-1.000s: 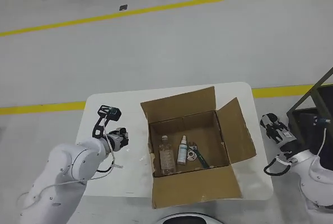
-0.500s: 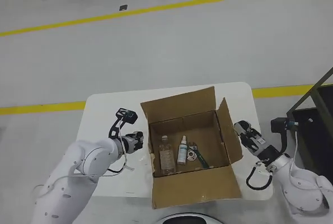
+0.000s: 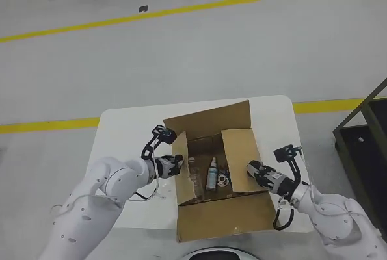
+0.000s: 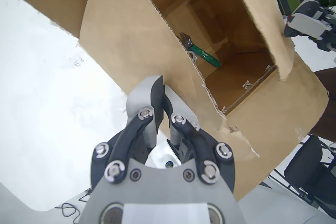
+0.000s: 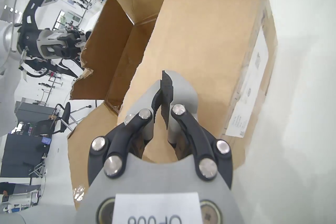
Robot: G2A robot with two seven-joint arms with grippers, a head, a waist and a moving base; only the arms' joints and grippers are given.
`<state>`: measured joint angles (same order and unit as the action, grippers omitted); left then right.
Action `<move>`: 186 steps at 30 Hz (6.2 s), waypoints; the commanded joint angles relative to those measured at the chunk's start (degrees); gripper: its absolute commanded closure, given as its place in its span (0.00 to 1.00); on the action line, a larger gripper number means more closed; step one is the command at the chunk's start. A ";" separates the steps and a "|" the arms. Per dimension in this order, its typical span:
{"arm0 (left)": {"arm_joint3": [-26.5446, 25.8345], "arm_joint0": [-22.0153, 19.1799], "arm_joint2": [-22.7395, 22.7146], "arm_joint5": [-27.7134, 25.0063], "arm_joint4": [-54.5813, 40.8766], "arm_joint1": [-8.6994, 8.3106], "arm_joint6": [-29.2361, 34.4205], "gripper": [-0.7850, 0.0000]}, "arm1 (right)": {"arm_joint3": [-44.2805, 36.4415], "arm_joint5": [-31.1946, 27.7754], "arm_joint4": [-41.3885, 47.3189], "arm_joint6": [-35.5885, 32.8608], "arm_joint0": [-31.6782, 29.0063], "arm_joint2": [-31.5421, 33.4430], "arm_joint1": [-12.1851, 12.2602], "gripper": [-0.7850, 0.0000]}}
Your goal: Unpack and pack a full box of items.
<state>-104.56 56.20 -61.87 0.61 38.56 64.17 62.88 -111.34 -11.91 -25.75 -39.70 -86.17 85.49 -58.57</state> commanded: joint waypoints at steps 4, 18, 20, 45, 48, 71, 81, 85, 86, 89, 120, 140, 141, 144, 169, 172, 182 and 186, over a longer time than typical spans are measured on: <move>1.39 -1.38 2.36 -1.33 -0.54 0.43 -0.15 1.00 | 0.24 1.59 -1.07 -2.71 1.21 -1.32 0.04 1.00; 5.39 -3.24 6.38 -2.61 -2.23 1.36 -0.57 1.00 | 0.80 5.26 -1.20 -6.23 2.50 -1.26 0.28 1.00; 6.47 -3.43 6.88 -2.56 -2.54 1.46 -0.08 1.00 | 0.98 5.26 -1.26 -6.44 2.61 -1.56 0.29 1.00; 12.41 -6.09 8.10 -2.51 -4.53 2.23 -0.13 0.51 | -1.61 5.66 -0.10 -1.93 3.22 1.72 0.54 1.00; 11.16 -6.32 6.97 -2.90 -4.56 2.03 -0.08 0.00 | -2.67 3.61 1.57 2.22 2.82 3.60 0.48 1.00; 1.35 -2.94 2.19 -11.59 -2.36 0.20 1.96 0.00 | -8.34 -6.04 -8.47 25.68 -5.27 11.38 -0.15 1.00; -0.81 -1.73 1.87 -12.57 3.48 -0.15 -1.78 0.00 | -8.55 -5.35 -8.55 25.68 -5.31 10.97 -0.22 1.00; -5.15 -0.43 0.98 -14.48 12.65 -0.74 -5.56 0.00 | -8.55 -5.35 -8.55 25.68 -5.31 10.97 -0.22 1.00; -6.44 0.34 0.73 -14.71 15.31 -0.88 -7.52 0.00 | -8.55 -5.35 -8.55 25.68 -5.31 10.97 -0.22 1.00; -8.81 3.24 -0.67 -14.79 20.21 -1.32 -11.85 0.00 | -8.55 -5.35 -8.55 25.68 -5.31 10.97 -0.22 1.00; -10.30 5.55 -1.74 -14.05 22.05 -1.52 -15.05 0.00 | -8.55 -5.35 -8.55 25.68 -5.31 10.97 -0.22 1.00; -17.22 18.45 -16.01 -30.12 29.96 -4.22 -28.63 0.00 | -8.55 -5.35 -8.55 25.68 -5.31 10.97 -0.22 1.00; -17.82 19.89 -17.93 -32.02 29.81 -4.52 -29.29 0.00 | -8.55 -5.35 -8.55 25.68 -5.31 10.97 -0.22 1.00; -19.26 24.51 -23.50 -37.35 28.59 -5.33 -30.65 0.00 | -8.55 -5.35 -8.55 25.68 -5.31 10.97 -0.22 1.00; -20.52 35.22 -32.78 -48.38 24.76 -6.60 -37.85 0.00 | -8.73 -5.08 -8.91 26.15 -5.71 10.77 -0.33 1.00; -21.16 36.32 -33.36 -50.65 27.52 -6.79 -40.19 0.00 | -8.97 -4.93 -8.98 26.49 -6.54 11.25 -0.42 1.00; -18.82 46.47 -35.17 -53.22 49.46 -7.10 -64.92 0.00 | -9.31 -5.54 -8.57 26.97 -8.91 13.20 -0.65 1.00; -17.42 50.29 -33.89 -50.02 60.03 -7.40 -75.09 0.00 | -9.44 -5.71 -8.47 27.12 -9.86 13.83 -0.75 1.00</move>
<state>-122.33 105.58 -96.19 -50.26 95.14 56.86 -9.18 -120.78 -17.56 -34.22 -12.63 -95.80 99.19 -59.30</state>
